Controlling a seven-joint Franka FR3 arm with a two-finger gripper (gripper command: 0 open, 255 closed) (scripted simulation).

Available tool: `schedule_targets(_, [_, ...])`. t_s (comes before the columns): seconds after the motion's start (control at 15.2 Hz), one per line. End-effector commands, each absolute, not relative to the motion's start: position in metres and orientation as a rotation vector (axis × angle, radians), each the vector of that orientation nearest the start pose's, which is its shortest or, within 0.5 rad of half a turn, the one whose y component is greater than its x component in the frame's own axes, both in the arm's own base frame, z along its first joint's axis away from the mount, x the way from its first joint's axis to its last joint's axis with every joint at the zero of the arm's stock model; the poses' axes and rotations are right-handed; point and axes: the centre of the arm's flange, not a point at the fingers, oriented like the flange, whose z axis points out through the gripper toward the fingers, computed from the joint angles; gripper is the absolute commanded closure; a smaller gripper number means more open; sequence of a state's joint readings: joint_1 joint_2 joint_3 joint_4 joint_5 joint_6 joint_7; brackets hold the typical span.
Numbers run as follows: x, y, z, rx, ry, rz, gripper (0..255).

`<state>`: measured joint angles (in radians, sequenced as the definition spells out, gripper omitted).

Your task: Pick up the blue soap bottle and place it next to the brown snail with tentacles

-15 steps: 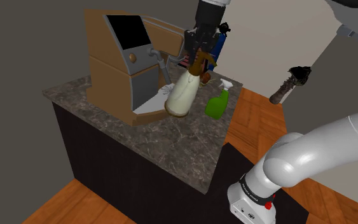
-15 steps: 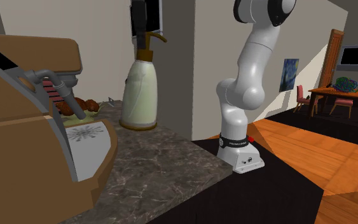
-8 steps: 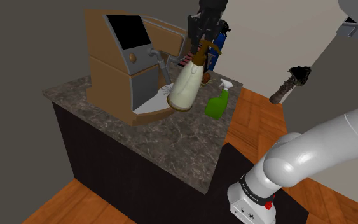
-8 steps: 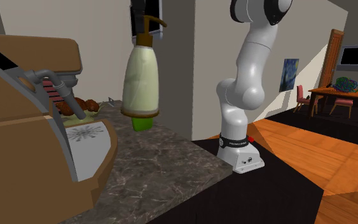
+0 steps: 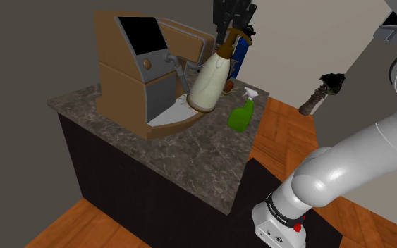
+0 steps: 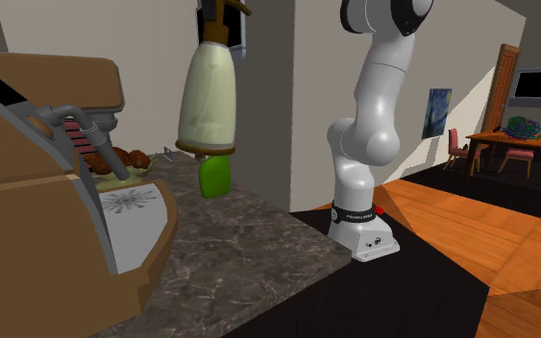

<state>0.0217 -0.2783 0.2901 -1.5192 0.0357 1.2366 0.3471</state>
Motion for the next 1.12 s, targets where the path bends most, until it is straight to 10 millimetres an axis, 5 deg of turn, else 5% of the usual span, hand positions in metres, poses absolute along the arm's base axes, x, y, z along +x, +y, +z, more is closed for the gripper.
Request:
schedule_targets(0.0, [0.391, 0.162, 0.76, -3.189, 0.056, 0.001, 255])
schedule_targets(1.06, [0.391, 0.162, 0.844, -3.188, 0.056, 0.001, 255])
